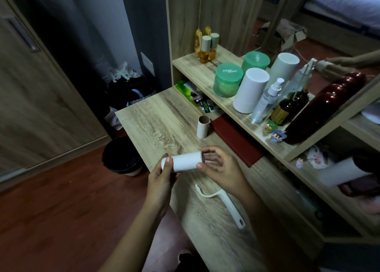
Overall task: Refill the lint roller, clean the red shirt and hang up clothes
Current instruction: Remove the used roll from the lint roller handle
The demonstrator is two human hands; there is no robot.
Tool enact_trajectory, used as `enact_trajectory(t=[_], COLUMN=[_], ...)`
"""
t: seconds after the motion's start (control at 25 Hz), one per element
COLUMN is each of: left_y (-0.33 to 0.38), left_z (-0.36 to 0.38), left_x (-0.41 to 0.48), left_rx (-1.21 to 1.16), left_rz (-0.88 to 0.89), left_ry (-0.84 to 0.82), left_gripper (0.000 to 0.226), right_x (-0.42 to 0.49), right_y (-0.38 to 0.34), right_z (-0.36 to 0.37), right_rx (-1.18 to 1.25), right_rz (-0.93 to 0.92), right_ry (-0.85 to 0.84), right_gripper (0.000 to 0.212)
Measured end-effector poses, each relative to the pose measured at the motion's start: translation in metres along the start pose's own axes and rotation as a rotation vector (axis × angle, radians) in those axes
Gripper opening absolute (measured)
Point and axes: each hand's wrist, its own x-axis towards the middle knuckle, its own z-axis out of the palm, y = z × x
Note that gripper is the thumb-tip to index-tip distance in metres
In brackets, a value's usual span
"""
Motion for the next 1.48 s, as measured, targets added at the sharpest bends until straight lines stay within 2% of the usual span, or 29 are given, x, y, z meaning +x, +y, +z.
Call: enact_trajectory(t=[0.16,0.4,0.6,0.84,1.04,1.16,1.32,1.36,1.48], left_y=[0.007,0.011,0.016,0.016,0.013,0.007,-0.002,-0.007,-0.028], left_z=[0.006,0.009,0.011,0.007,0.006,0.007,0.006,0.002,-0.012], left_x=[-0.004,-0.012,-0.018,-0.017,-0.012,-0.011,0.003,0.013,0.046], left_rx=[0.154,0.199,0.233,0.239,0.408,0.342,0.130,0.230,0.837], left_rz=[0.120,0.216,0.293,0.267,0.301,0.298,0.183,0.187,0.173], left_ry=[-0.078,-0.256,-0.222,-0.244,-0.161,-0.093,-0.011,0.026,-0.007], left_gripper=[0.043,0.041,0.040,0.038,0.036,0.032,0.026,0.028,0.045], right_x=[0.000,0.001,-0.001,-0.001,0.000,0.002,0.009,0.012,0.021], right_y=[0.004,0.021,0.019,0.019,0.023,0.025,0.031,0.033,0.042], right_z=[-0.003,-0.002,-0.002,-0.007,-0.013,-0.009,-0.009,-0.011,-0.019], right_rx=[0.079,0.282,0.289,0.247,0.185,0.218,0.260,0.261,0.264], right_rz=[0.010,0.097,0.076,0.029,0.013,0.018,0.047,0.052,0.063], right_ry=[0.002,0.054,0.071,0.084,0.102,0.120,0.178,0.196,0.235], right_gripper=[0.035,0.035,0.034,0.034,0.034,0.034,0.035,0.035,0.035])
